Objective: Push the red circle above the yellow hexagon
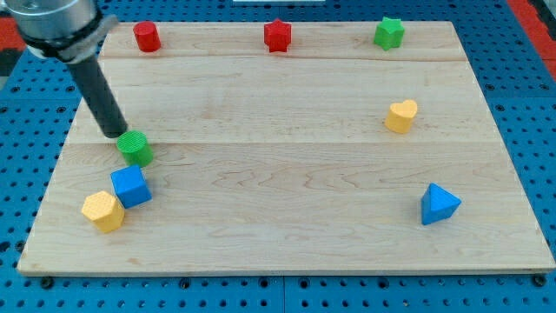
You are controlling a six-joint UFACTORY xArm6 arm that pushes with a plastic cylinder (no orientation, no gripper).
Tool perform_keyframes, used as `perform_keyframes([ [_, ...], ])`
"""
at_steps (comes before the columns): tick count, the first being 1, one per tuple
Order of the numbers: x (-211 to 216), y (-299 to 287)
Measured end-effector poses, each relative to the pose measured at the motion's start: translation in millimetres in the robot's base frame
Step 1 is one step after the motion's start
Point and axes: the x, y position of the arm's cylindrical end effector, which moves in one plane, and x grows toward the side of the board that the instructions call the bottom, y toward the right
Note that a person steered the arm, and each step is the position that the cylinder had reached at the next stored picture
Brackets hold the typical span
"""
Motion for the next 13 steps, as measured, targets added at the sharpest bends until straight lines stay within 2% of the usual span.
perform_keyframes([
  [2, 20.8, 17.7],
  [3, -36.7, 41.0],
  [4, -120.8, 65.8],
  [5, -199.2, 64.0],
  [6, -242.3, 37.5],
  [7, -232.5, -6.1],
  [8, -197.8, -34.7],
  [9, -211.6, -40.4],
  [10, -207.7, -88.5],
  [11, -155.1, -72.7],
  [13, -164.8, -55.0],
])
